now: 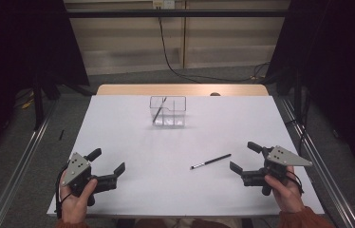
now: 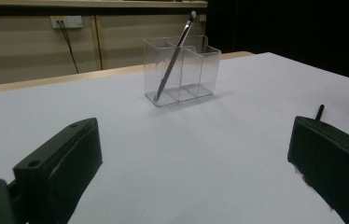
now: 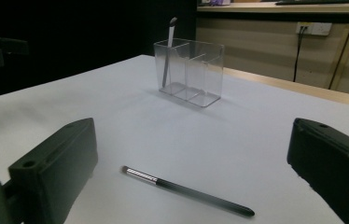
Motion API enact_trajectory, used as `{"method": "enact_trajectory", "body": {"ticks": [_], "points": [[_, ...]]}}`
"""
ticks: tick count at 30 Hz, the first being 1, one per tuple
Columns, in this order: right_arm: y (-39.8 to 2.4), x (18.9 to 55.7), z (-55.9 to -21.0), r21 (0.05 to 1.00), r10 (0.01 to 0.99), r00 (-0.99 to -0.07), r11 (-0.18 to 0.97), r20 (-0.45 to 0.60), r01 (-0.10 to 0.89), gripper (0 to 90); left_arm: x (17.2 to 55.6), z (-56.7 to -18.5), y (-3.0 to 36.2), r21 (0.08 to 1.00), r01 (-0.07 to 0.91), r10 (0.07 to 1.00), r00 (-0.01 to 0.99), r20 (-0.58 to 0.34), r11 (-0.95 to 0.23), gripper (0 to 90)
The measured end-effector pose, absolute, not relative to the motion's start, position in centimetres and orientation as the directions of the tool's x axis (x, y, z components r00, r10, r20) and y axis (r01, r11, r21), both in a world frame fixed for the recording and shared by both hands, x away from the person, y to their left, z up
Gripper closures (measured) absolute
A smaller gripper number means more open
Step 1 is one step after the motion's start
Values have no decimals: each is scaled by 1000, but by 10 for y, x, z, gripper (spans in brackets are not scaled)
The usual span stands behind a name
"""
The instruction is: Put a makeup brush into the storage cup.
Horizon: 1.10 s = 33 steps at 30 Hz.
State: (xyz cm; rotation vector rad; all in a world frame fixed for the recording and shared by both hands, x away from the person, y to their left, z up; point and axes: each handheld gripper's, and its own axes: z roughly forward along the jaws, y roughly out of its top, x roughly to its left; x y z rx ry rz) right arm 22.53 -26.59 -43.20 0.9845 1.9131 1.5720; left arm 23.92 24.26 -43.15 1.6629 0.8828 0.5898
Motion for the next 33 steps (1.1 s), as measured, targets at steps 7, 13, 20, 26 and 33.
{"method": "enact_trajectory", "body": {"ticks": [7,13,20,26,33], "points": [[-261,244,-421,959,751,-654,110,91,260,22,236,-432,245,960,257,804,591,-65,-111,27],[-253,261,-410,948,733,-676,158,75,276,43,235,-434,247,959,260,803,592,-64,-115,27],[-252,280,-406,925,718,-691,204,81,320,90,234,-436,248,956,270,802,593,-71,-115,27],[-253,293,-406,881,694,-715,279,90,381,95,235,-437,247,955,268,795,604,-62,-130,27],[-247,309,-407,806,657,-748,389,97,446,61,236,-437,250,953,279,806,588,-73,-117,27]]}}
